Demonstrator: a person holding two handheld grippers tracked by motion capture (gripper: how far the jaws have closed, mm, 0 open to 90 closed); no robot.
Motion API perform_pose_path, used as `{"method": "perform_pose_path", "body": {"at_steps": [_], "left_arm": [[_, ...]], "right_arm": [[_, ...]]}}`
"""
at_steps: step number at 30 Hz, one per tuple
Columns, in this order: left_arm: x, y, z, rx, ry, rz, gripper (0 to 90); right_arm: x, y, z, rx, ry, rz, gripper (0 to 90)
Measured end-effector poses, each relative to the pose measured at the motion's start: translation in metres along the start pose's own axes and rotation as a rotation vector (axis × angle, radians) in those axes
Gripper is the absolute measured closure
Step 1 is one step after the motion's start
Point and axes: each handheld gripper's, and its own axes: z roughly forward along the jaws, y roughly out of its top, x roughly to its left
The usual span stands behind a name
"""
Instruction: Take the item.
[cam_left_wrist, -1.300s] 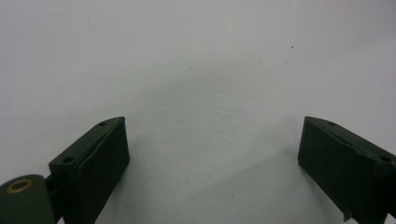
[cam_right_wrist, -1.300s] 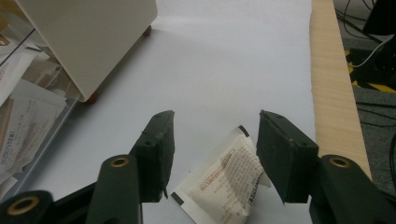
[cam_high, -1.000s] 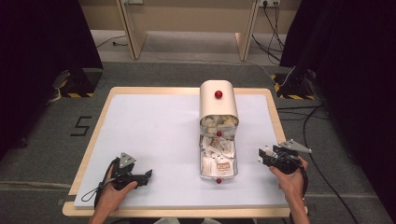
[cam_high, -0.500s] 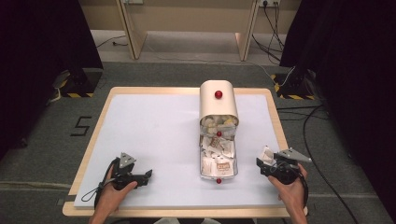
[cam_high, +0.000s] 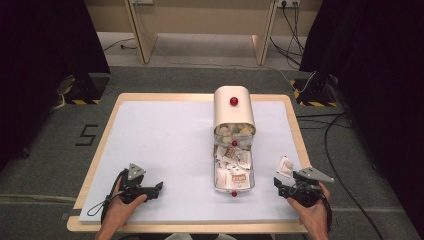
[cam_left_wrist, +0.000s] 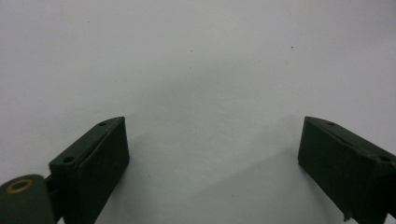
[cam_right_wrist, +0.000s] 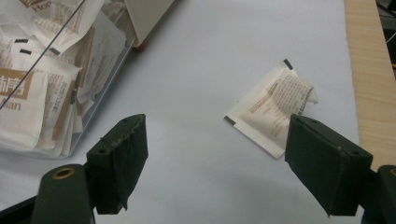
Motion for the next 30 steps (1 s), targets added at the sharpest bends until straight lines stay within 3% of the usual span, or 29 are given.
{"method": "perform_pose_path", "body": {"at_steps": [30], "left_arm": [[0.000,0.000,0.000,0.002,0.001,0.003,8.2]], "right_arm": [[0.012,-0.020,-0.010,0.061,0.043,-0.039,21.2]]}}
